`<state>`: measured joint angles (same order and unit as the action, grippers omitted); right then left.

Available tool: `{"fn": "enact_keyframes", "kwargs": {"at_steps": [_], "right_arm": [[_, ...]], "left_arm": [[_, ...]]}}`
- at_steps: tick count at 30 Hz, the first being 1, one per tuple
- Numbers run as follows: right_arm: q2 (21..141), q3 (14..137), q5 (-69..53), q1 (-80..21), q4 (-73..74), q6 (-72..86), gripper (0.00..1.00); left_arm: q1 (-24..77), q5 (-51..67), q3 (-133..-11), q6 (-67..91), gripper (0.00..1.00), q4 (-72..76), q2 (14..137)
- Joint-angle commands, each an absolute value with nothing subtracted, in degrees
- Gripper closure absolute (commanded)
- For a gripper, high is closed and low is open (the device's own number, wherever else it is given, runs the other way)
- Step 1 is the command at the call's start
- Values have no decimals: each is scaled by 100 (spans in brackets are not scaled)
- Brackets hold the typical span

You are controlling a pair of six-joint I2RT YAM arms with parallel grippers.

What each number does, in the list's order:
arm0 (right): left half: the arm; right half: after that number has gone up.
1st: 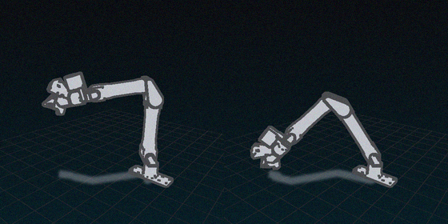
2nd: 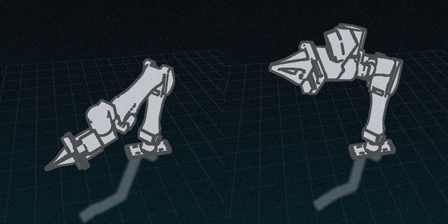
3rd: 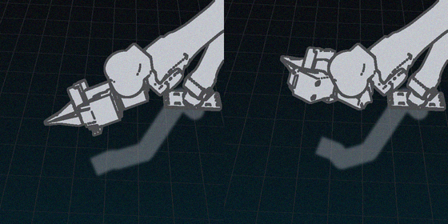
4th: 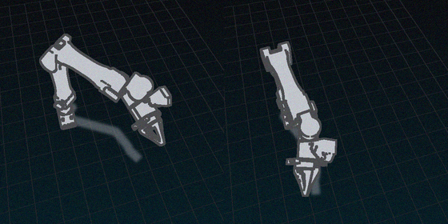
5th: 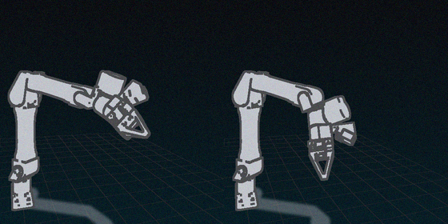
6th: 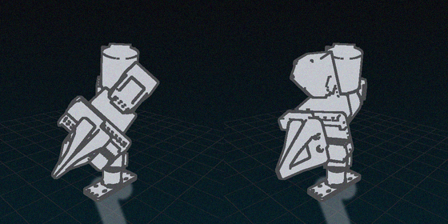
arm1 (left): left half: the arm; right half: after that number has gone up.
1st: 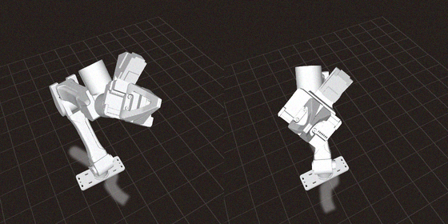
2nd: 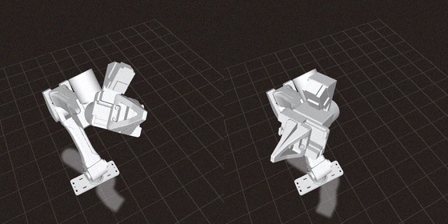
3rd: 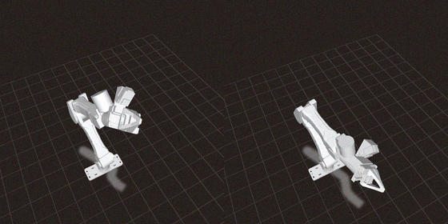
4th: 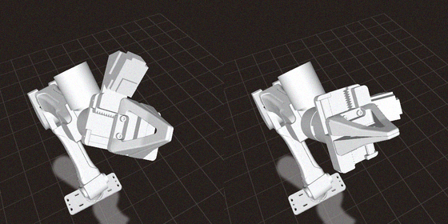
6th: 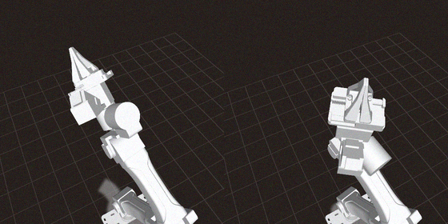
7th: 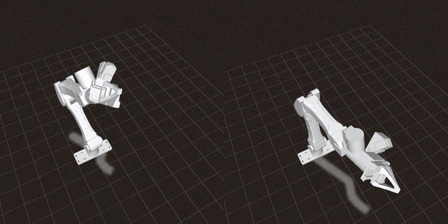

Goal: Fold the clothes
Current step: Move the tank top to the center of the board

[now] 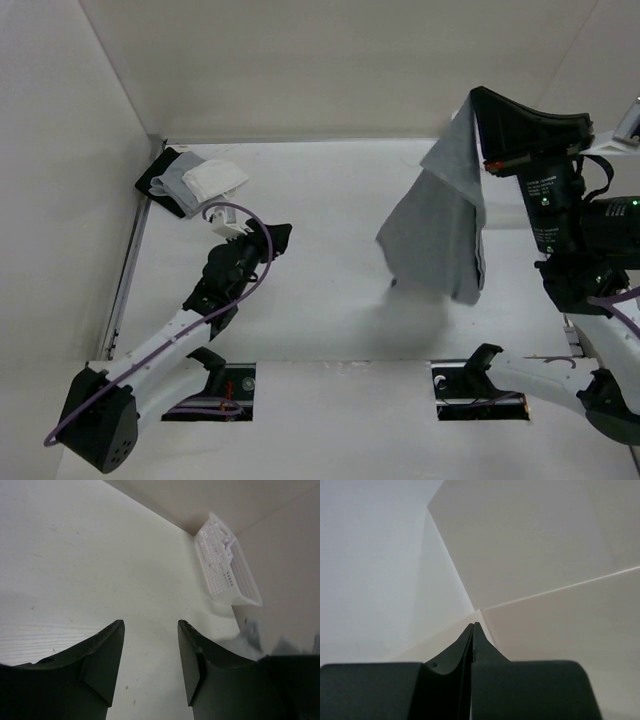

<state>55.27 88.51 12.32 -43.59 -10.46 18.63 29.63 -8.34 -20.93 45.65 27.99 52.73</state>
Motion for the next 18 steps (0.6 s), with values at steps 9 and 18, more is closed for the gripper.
{"fn": "enact_keyframes", "kwargs": {"at_steps": [9, 18], "right_arm": [[6983, 7121, -218, -2942, -2134, 3698, 100], [7832, 7812, -439, -2237, -2049, 3877, 100]], "left_arm": [[2658, -1204, -1995, 4491, 54, 2004, 4719], [2553, -1204, -2127, 4421, 55, 1863, 4887]]}}
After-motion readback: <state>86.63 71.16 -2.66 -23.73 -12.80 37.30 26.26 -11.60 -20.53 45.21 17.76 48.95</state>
